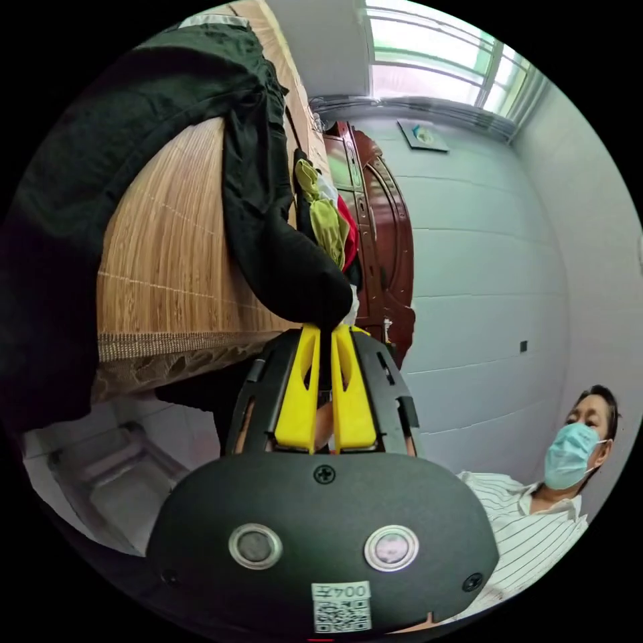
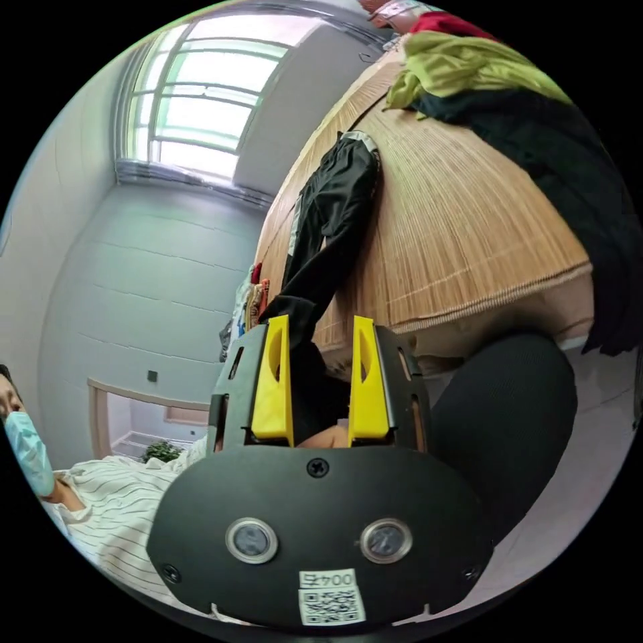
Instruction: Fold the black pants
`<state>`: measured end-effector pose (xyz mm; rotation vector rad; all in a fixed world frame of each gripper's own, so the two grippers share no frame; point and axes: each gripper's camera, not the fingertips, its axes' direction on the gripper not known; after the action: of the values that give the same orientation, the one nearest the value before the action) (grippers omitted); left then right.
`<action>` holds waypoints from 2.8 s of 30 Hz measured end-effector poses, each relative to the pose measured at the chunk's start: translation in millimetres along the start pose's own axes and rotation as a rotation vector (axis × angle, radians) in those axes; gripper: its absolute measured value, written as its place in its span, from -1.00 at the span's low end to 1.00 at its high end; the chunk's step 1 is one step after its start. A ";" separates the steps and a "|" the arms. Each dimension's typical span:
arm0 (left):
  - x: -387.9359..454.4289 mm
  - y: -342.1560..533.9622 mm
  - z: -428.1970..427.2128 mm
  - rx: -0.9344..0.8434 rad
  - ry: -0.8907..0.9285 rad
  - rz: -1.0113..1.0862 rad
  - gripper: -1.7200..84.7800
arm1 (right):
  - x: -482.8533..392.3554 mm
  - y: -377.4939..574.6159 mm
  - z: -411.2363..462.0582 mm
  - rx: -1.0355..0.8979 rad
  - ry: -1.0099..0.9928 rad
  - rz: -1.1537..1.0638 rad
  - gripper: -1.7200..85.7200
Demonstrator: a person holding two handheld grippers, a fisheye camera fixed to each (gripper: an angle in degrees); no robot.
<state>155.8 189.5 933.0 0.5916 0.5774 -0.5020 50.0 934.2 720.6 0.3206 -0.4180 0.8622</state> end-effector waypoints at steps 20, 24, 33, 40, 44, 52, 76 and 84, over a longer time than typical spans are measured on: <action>16.5 22.5 12.3 -0.082 0.022 0.113 -0.85 | 24.3 49.1 -24.6 0.203 -0.271 -0.131 -0.97; 31.9 40.8 19.4 -0.105 -0.024 0.207 -0.79 | 43.5 67.2 -93.9 0.366 -0.227 -0.066 -0.97; 62.0 72.5 38.5 -0.143 0.151 0.277 -0.87 | 130.0 122.8 -183.7 0.659 -0.160 0.289 -0.96; 133.2 120.7 55.1 -0.024 -0.095 0.559 -0.89 | 50.3 124.7 -147.0 0.571 -0.339 0.090 -0.96; 185.4 157.0 83.1 -0.056 -0.333 0.809 -0.76 | 7.4 113.5 -99.7 0.432 -0.355 0.022 -0.95; 271.3 264.8 134.3 -0.123 -0.779 1.307 -0.59 | -50.5 87.5 -49.4 0.246 -0.176 -0.019 -0.94; 252.6 245.5 -32.7 0.005 -0.729 0.973 -0.90 | -128.8 -5.2 69.6 0.080 0.027 -0.323 -0.77; 226.4 173.7 -175.7 0.001 -0.298 0.826 -0.89 | -26.1 -218.0 154.1 0.063 0.150 -0.187 -0.83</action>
<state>360.3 365.9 734.7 0.6820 0.0197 0.1927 171.5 716.7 820.2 0.3448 -0.2180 0.7122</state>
